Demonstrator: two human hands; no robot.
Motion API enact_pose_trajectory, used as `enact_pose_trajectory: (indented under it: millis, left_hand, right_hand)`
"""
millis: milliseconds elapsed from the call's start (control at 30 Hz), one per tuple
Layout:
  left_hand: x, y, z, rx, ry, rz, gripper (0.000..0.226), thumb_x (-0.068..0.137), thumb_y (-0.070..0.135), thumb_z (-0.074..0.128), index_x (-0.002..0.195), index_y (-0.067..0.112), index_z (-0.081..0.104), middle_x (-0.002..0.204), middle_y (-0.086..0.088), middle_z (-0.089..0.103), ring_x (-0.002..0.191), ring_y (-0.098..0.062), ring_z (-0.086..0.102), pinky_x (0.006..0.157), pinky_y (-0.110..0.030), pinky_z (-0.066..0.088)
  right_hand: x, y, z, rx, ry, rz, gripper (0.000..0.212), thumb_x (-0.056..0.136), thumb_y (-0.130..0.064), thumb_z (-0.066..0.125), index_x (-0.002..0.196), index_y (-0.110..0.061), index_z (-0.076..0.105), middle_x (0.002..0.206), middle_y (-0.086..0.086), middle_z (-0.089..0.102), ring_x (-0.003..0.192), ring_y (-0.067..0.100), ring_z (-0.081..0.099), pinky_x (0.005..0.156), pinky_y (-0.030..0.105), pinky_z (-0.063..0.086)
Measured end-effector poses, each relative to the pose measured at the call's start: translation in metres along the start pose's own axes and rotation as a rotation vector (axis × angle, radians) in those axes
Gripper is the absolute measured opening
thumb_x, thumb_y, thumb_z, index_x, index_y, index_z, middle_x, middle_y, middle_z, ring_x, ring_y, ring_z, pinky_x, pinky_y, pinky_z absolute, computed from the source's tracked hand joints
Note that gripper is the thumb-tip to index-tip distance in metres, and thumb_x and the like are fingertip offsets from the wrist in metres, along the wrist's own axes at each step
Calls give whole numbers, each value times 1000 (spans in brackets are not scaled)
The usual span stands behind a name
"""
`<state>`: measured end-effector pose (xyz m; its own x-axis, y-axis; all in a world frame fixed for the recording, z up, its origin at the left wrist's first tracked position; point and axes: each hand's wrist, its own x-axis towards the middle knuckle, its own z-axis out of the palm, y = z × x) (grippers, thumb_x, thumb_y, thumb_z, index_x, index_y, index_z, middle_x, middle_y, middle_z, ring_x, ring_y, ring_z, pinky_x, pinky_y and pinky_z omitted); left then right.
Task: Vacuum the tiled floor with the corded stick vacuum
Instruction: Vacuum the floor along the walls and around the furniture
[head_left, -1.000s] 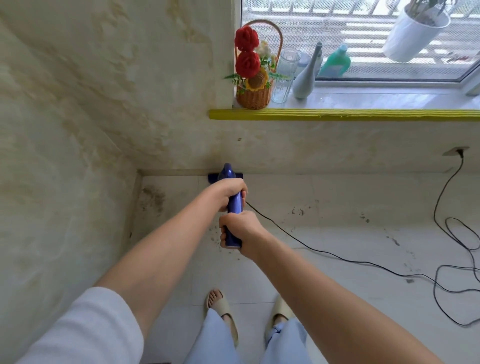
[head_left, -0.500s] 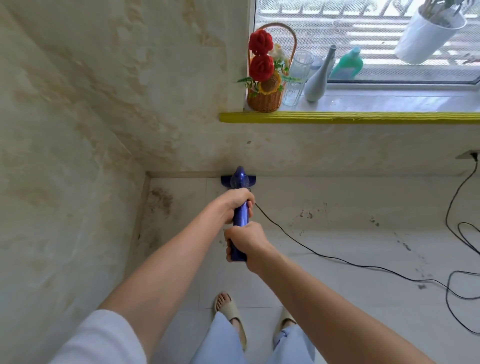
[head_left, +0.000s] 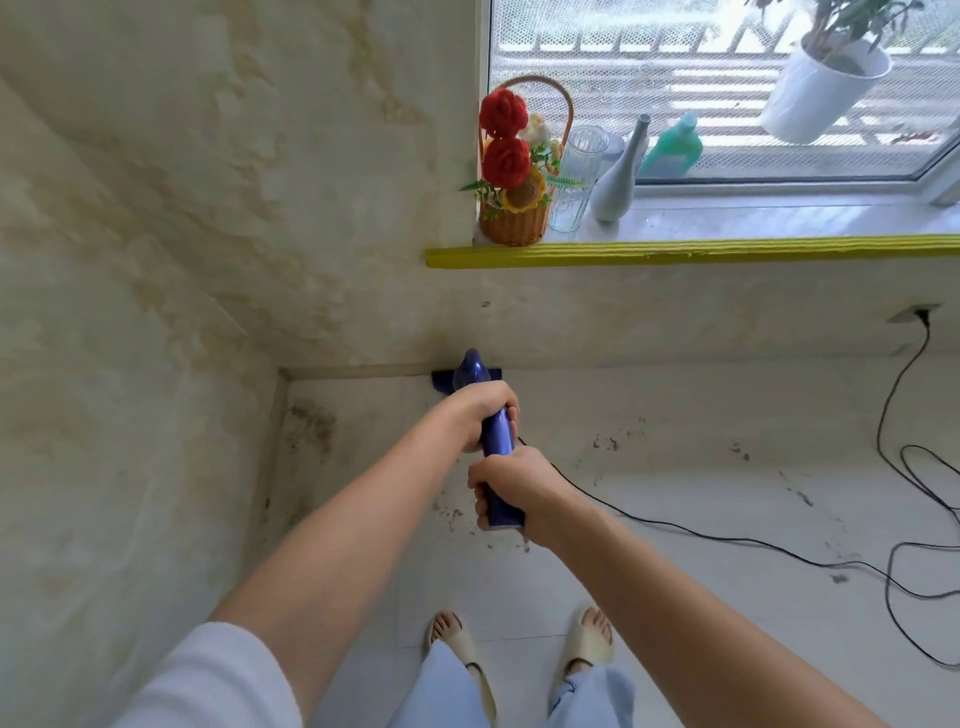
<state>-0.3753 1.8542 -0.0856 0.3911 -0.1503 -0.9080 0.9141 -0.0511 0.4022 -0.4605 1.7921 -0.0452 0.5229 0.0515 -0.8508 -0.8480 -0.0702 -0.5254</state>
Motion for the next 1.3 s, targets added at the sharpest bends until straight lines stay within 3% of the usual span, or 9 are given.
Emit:
enact_pose_trajectory:
  millis: [133, 333, 600, 800, 1100, 1300]
  left_hand:
    - [1, 11, 0, 24, 15, 6, 26, 86, 2, 41, 63, 13, 39, 40, 2, 40, 48, -10, 37, 50, -19, 35]
    - [7, -21, 17, 28, 5, -30, 16, 80, 0, 42, 67, 10, 43, 44, 1, 43, 41, -13, 41, 46, -22, 38]
    - [10, 0, 13, 22, 48, -2, 24, 86, 2, 40, 63, 11, 39, 38, 2, 40, 46, -11, 37, 45, -21, 36]
    - [10, 16, 1, -30, 37, -13, 23, 85, 2, 44, 65, 12, 39, 40, 1, 42, 31, -11, 40, 38, -15, 38]
    - [9, -8, 21, -87, 33, 11, 23, 84, 1, 40, 64, 12, 37, 40, 1, 40, 35, -11, 38, 40, -17, 36]
    - [-1, -18, 60, -73, -12, 37, 25, 81, 2, 44, 57, 8, 40, 39, -2, 45, 43, -15, 42, 52, -24, 39]
  right_hand:
    - [3, -10, 0, 39, 1, 7, 22, 82, 10, 43, 97, -6, 43, 70, 10, 42, 51, 18, 42, 43, 22, 41]
    - [-15, 19, -12, -36, 15, 42, 15, 82, 8, 42, 86, -7, 42, 63, 9, 43, 47, 17, 43, 44, 25, 41]
    - [-1, -3, -12, -52, 5, 28, 15, 83, 8, 43, 84, -7, 42, 64, 9, 44, 47, 18, 43, 44, 24, 41]
    - [5, -19, -9, -54, -11, -1, 17, 83, 8, 45, 92, -6, 44, 69, 10, 46, 48, 18, 46, 46, 27, 43]
    - [-6, 3, -24, -171, 35, 19, 22, 84, 6, 44, 103, -4, 45, 65, 8, 47, 47, 16, 45, 40, 21, 43]
    - [-36, 4, -64, -130, 30, 41, 17, 83, 11, 43, 88, -5, 45, 66, 9, 42, 49, 17, 40, 39, 18, 40]
